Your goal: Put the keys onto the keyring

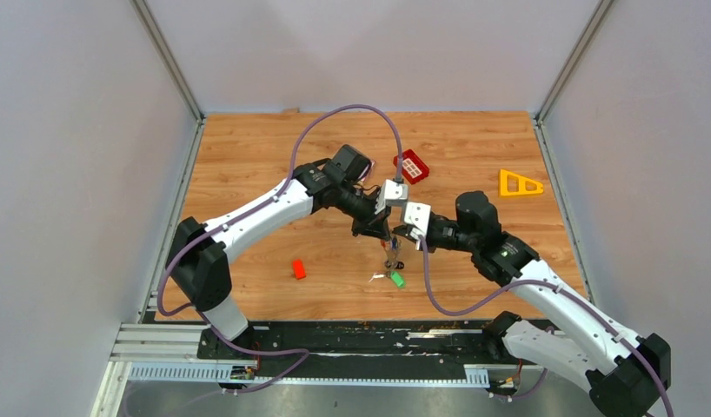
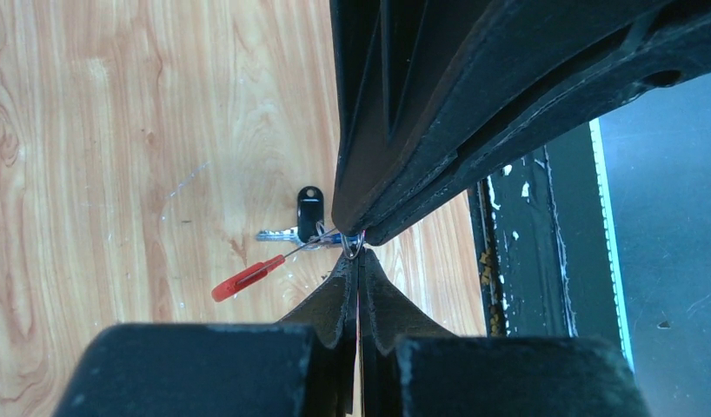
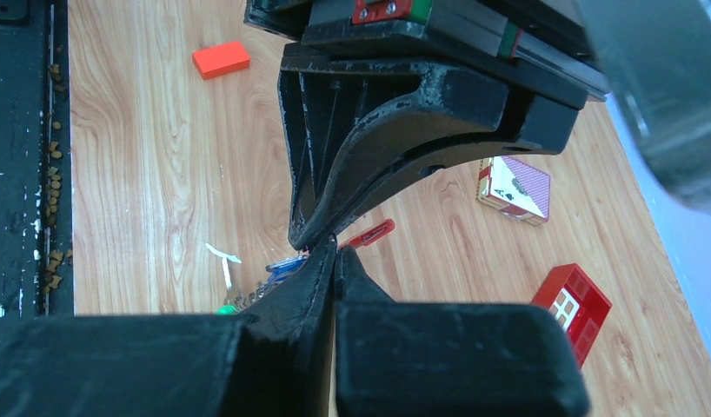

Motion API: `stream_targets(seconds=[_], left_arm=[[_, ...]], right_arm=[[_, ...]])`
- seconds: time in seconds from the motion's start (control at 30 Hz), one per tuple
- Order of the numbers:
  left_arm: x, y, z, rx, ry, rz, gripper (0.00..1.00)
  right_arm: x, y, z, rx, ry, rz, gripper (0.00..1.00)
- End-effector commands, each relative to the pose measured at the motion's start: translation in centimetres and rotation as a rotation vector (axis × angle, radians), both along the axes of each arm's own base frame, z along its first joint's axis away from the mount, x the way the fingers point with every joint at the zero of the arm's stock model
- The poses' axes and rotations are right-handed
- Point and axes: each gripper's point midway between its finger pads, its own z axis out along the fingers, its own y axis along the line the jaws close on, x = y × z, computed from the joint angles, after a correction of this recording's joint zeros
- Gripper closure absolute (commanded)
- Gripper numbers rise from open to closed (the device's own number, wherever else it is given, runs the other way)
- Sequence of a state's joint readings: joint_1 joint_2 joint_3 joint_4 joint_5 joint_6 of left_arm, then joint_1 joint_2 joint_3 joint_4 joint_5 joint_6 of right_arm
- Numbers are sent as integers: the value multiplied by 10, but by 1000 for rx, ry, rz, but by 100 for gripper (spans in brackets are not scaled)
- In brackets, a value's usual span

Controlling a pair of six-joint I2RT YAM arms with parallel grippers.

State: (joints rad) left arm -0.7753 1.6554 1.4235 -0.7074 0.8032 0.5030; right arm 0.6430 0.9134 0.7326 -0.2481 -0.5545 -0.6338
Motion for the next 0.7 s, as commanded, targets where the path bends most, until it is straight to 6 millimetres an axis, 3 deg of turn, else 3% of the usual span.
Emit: stream_targets(seconds=[0.0, 0.27, 0.47, 0.67], left_arm=[[3, -3, 20, -53, -8, -3, 100], [6, 31, 29, -57, -146, -12, 100], [18, 46, 41, -125, -246, 79, 100], [21, 55, 33, -104, -303, 110, 100]], right_arm=[[-1, 6, 29, 67, -86, 25, 100], [-9, 4, 33, 77, -87, 59, 100], [-11, 6, 38, 103, -34, 74, 100], [-17, 6, 45, 153, 37, 112, 100]])
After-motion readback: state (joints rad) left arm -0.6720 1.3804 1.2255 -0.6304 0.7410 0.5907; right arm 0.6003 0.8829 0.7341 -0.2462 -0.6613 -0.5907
